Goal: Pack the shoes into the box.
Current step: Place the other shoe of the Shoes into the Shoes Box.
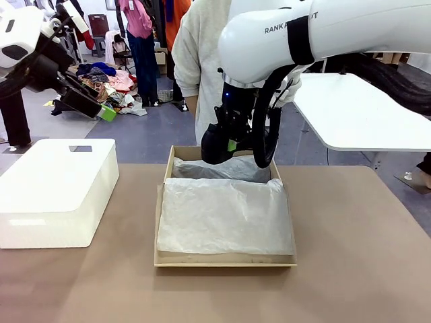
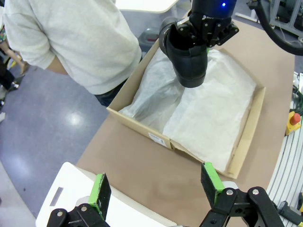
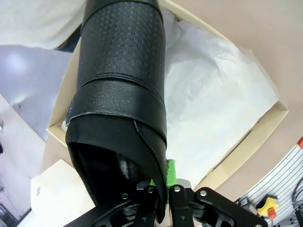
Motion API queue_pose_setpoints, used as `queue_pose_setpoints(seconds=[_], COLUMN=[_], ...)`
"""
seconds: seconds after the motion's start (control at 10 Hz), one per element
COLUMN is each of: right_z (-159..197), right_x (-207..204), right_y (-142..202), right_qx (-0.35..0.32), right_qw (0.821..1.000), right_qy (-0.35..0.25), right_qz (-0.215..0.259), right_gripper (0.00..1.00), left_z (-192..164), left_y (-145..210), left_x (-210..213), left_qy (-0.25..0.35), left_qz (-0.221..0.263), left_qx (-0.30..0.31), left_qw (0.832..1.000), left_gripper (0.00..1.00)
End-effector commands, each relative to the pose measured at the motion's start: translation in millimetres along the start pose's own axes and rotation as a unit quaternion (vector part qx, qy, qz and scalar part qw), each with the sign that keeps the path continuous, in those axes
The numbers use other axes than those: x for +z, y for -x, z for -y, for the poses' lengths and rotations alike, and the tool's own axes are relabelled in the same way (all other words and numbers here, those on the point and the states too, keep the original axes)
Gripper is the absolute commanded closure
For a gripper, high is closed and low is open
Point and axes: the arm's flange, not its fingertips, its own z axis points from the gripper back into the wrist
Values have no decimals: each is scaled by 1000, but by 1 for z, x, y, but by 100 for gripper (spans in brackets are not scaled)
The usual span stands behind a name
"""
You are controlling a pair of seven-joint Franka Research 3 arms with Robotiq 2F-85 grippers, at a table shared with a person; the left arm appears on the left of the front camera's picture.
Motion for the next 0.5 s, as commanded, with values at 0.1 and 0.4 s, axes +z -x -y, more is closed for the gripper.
queue_pose_setpoints(seconds=[0.1, 0.4], right_z=[-16, -31], right_x=[-2, -12], right_y=[27, 48], right_qx=[-102, -177], right_qw=[994, 984], right_qy=[-22, -18], right_qz=[14, 25], right_gripper=[100, 100], left_z=[0, 0], left_y=[0, 0], left_x=[1, 1], left_qy=[5, 5], left_qz=[2, 2], left_qx=[-1, -1], left_qw=[1000, 1000], left_gripper=[0, 0])
